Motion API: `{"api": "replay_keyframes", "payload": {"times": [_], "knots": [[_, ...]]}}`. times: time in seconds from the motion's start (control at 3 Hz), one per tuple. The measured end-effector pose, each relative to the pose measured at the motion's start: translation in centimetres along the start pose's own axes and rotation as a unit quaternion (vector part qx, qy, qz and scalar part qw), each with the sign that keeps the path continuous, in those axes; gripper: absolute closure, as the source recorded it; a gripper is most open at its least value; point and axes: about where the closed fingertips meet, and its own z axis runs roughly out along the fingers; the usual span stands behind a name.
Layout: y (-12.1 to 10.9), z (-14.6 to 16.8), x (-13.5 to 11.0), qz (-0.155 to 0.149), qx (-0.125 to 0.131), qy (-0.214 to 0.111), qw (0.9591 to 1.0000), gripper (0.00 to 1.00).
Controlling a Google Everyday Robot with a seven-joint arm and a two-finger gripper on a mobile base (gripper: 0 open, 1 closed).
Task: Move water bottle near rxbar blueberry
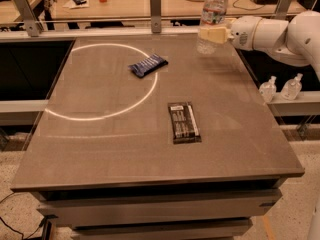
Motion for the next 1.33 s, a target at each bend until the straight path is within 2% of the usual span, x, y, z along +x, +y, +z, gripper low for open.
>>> {"api": "replay_keyframes", "payload": {"times": [0.33, 0.67, 1.33], "knots": [[3.1, 3.1, -0.2, -0.013, -0.03, 0.0, 0.9995, 1.0], [5.3, 5.9, 0.4, -0.012, -0.049, 0.008, 0.9987, 1.0], [6.9, 9.0, 3.1, 0.003, -0.056, 0.038, 0.9977, 1.0]]}}
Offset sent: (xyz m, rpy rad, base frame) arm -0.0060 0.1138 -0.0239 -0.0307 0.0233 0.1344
